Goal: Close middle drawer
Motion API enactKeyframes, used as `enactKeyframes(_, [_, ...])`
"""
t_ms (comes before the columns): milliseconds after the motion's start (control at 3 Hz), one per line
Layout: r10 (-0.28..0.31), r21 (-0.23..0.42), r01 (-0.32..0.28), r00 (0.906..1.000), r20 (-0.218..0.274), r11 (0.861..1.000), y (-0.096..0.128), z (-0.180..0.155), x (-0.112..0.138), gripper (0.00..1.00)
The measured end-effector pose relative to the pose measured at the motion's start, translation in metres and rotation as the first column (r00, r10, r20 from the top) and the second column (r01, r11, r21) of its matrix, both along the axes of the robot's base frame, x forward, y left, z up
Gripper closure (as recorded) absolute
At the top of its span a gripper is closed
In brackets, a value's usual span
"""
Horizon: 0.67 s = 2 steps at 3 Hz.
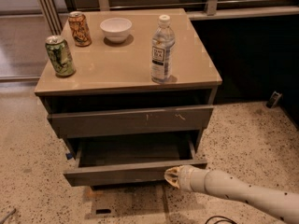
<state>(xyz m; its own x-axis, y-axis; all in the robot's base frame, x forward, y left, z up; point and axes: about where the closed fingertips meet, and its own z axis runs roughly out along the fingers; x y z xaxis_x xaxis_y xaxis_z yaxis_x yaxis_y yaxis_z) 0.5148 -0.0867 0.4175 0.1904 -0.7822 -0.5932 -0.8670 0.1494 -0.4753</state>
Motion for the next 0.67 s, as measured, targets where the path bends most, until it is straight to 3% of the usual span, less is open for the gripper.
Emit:
enactKeyframes(333, [0.004,0.008,-0.004,0.9993,0.038,1.000,0.004,-0.006,0.007,1.00])
enactKeyframes(667, [0.003,0.027,-0.006,0.9944,0.105,1.000,0.011,-0.015,0.031,1.00])
